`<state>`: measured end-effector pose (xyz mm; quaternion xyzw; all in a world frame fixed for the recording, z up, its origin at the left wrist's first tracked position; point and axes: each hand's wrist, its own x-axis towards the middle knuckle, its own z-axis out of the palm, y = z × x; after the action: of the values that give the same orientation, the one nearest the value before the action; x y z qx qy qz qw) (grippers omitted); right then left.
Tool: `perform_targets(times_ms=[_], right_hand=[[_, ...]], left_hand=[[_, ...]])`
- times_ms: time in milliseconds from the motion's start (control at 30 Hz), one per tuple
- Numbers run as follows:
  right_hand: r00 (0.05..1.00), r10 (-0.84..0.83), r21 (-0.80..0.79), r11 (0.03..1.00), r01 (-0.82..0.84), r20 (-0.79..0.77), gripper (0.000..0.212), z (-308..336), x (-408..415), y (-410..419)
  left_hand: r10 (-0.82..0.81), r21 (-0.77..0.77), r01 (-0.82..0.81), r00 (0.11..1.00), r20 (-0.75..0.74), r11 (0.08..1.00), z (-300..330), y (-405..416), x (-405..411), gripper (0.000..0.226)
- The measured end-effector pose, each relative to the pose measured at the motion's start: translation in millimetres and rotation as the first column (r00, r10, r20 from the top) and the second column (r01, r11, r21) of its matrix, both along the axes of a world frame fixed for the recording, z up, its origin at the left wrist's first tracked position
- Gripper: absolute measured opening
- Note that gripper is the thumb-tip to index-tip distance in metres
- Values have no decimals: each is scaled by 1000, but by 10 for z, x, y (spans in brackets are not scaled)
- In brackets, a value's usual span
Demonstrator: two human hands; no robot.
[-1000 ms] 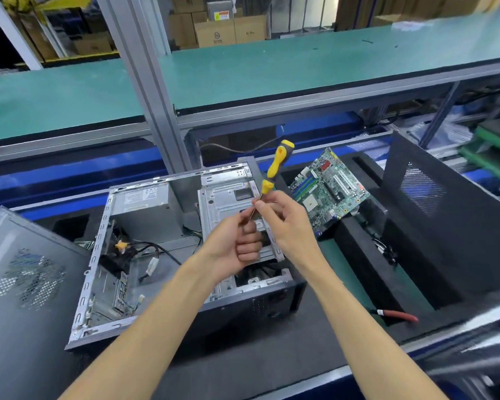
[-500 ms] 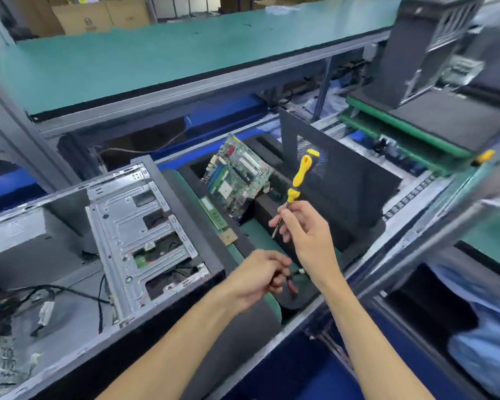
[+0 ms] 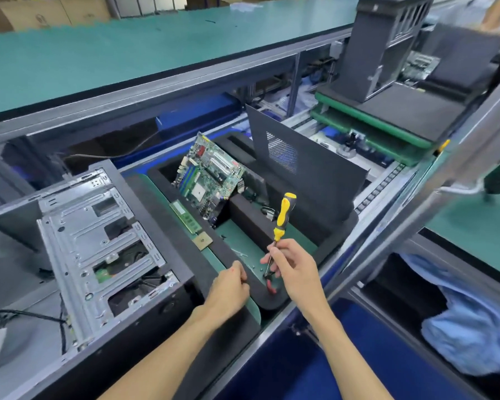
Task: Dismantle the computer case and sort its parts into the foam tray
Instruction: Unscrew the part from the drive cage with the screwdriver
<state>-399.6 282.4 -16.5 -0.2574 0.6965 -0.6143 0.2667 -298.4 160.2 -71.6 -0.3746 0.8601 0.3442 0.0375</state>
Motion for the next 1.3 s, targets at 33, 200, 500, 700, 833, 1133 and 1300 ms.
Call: perform_targets(times_ms=[33,200,500,700,833,1133,1300], right_hand=[[1000,4,12,1000,-4,-19,14,7,-6,-15],[1000,-2,22,1000,3,-28,14,22,-32,-50],[1000,-4,10,1000,4,6,13,-18,-159,8],[1000,20,5,1000,-20,5,14,-31,-176,-43],[999,49,-27,998,-48,7,14,43,-127,-154],[982,185,-326,930,-170,18,13,636,246,-797],[931,359,-444,824,-351,-69,12,980,697,-1330]], left_hand=[[-3,-13,3,1000,-14,1000,-1,-22,2,13],[12,-48,-15,998,-66,999,-21,-101,-22,9],[-105,-103,105,994,6,989,-75,-101,-130,16],[-97,-103,97,995,4,990,-87,-115,-128,17],[-115,-105,113,993,-12,988,-4,-87,-84,18],[-40,101,75,950,-311,992,1084,-54,193,31],[79,173,-16,927,-367,985,1580,-212,763,34]])
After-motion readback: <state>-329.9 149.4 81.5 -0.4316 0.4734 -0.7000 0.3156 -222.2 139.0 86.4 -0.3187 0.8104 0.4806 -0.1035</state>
